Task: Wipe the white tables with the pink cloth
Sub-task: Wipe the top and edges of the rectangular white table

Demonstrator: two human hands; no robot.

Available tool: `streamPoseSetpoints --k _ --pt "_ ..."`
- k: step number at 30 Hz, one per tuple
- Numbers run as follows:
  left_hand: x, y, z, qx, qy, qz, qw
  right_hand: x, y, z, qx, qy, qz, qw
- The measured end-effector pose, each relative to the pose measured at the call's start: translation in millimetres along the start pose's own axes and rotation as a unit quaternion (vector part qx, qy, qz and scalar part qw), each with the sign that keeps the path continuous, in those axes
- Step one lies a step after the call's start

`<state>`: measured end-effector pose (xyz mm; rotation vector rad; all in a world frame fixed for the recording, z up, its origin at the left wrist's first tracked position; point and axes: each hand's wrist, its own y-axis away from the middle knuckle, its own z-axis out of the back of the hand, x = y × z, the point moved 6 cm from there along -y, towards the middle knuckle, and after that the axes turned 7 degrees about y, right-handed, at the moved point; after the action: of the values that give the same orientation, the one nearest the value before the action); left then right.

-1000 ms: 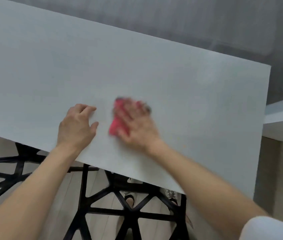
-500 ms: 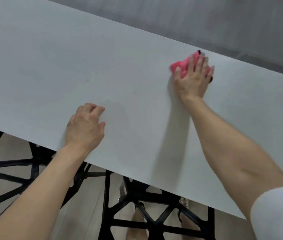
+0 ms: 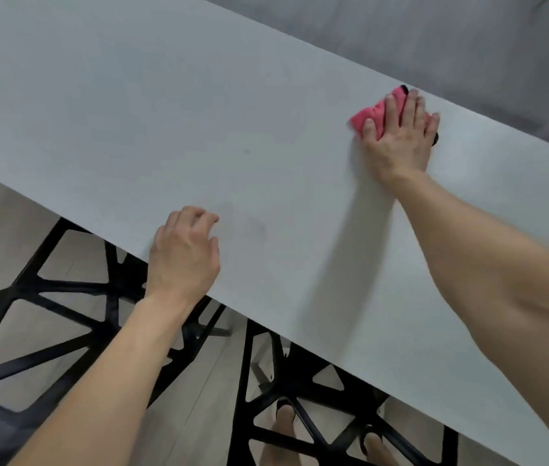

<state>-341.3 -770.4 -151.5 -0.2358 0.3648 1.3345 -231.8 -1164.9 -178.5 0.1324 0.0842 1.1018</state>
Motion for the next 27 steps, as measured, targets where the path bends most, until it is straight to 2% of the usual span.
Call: streamPoseSetpoints --k 1,2,4,6,7,9,11,13,15,18,21,24,27 --pt "7.3 5.2 3.4 -0.003 -0.003 0.003 1.0 26.7 6.9 -1.0 -0.002 -0.009 -0.018 1.0" --pt "15.6 10.4 7.0 -0.005 -0.008 0.01 1.0 65.2 21.0 -2.9 -0.006 -0.017 0.011 1.0" --pt "33.1 20.4 14.7 -0.012 -0.021 0.037 0.999 157.9 70.5 -12.8 -0.007 -0.016 0.17 0.985" --pt "45.4 29.1 23.7 -0.02 -0.035 0.068 0.997 234.8 134.5 -24.1 0.0 0.001 0.328 0.945" --pt "48.6 32.3 27.6 -0.023 -0.042 0.08 0.996 255.4 158.7 -27.0 0.007 0.001 0.373 0.928" --pt "47.3 36.5 30.0 -0.024 -0.053 0.089 0.994 257.9 176.7 -28.1 0.016 -0.006 0.403 0.915" --pt "36.1 35.2 24.9 -0.013 -0.051 0.082 0.995 225.4 169.2 -26.2 0.009 -0.021 0.405 0.914" --pt "14.9 30.0 14.9 -0.003 -0.046 0.065 0.997 164.1 151.5 -22.1 0.0 -0.027 0.371 0.928" --pt "-14.8 23.1 1.1 0.003 -0.034 0.047 0.998 75.0 128.4 -17.7 -0.006 -0.023 0.299 0.954" --pt "-71.1 15.4 -25.9 0.024 -0.016 0.012 1.0 -100.3 101.9 -13.7 -0.008 -0.001 0.137 0.991" --pt "-126.3 16.9 -52.4 0.045 -0.005 -0.033 0.998 -269.7 105.8 -17.6 0.016 -0.006 -0.068 0.998" --pt "-153.7 24.5 -66.6 0.059 0.001 -0.049 0.997 -328.5 119.4 -27.6 0.021 -0.023 -0.186 0.982" --pt "-153.9 35.7 -62.0 0.063 -0.005 -0.05 0.997 -293.8 123.8 -28.2 -0.003 -0.041 -0.226 0.973"
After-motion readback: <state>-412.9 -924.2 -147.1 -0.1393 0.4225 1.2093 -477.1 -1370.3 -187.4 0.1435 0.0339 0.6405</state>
